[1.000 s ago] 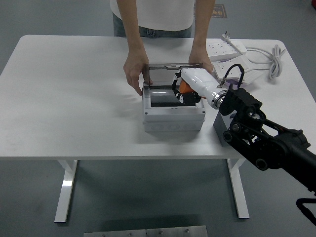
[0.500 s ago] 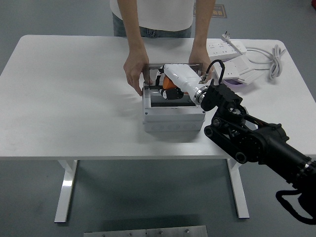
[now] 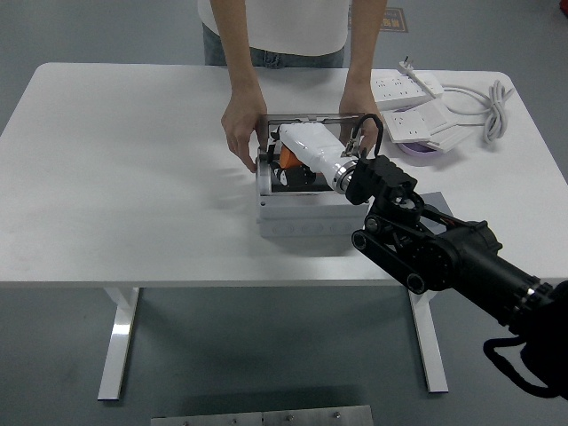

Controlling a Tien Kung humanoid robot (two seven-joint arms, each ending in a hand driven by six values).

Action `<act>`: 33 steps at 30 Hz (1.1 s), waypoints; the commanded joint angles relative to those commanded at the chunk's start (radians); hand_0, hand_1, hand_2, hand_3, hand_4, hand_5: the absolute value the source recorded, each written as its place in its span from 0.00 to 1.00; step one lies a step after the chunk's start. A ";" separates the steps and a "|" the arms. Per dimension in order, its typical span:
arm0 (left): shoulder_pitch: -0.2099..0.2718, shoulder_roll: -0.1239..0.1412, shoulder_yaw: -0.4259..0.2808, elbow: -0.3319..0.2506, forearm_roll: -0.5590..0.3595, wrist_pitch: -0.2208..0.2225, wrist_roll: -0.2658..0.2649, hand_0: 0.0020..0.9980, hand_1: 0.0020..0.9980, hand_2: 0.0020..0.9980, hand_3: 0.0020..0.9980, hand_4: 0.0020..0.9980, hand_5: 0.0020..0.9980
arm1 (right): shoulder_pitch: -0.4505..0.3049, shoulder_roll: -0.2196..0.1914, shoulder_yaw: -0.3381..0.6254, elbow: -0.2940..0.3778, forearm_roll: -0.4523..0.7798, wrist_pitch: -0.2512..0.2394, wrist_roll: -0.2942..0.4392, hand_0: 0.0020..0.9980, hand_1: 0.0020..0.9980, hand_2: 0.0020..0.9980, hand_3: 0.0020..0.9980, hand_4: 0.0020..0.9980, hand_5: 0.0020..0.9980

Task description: Fetch the battery,place it into the box,close the lid of the box

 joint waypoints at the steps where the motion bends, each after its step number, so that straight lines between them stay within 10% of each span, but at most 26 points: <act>1: -0.001 0.000 0.000 0.000 0.000 0.000 0.000 0.63 0.70 0.57 0.54 0.50 0.00 | 0.001 0.000 -0.003 -0.001 0.001 0.000 0.001 0.10 0.18 0.22 0.27 0.00 0.00; 18: -0.006 0.002 0.001 0.000 0.000 -0.002 -0.003 0.63 0.70 0.57 0.54 0.50 0.00 | -0.005 -0.004 0.013 -0.021 0.041 0.004 0.038 0.11 0.18 0.23 0.28 0.00 0.00; 19: -0.006 0.002 0.001 0.000 0.000 -0.001 -0.003 0.63 0.70 0.57 0.54 0.50 0.00 | -0.005 -0.004 0.012 -0.021 0.045 0.004 0.040 0.18 0.24 0.30 0.41 0.28 0.19; 24: -0.007 0.002 0.001 0.000 0.000 -0.002 -0.003 0.63 0.70 0.57 0.54 0.50 0.00 | -0.007 -0.004 0.008 -0.028 0.063 0.007 0.044 0.18 0.24 0.30 0.41 0.28 0.19; 25: -0.007 0.002 0.001 0.000 0.000 -0.002 -0.003 0.63 0.70 0.57 0.54 0.50 0.00 | -0.007 -0.004 0.008 -0.029 0.066 0.007 0.045 0.29 0.31 0.40 0.49 0.64 0.07; 33: -0.007 0.001 0.002 -0.001 0.000 -0.004 -0.001 0.63 0.70 0.57 0.54 0.50 0.00 | -0.008 -0.004 0.012 -0.037 0.090 0.008 0.053 0.26 0.32 0.40 0.49 0.64 0.19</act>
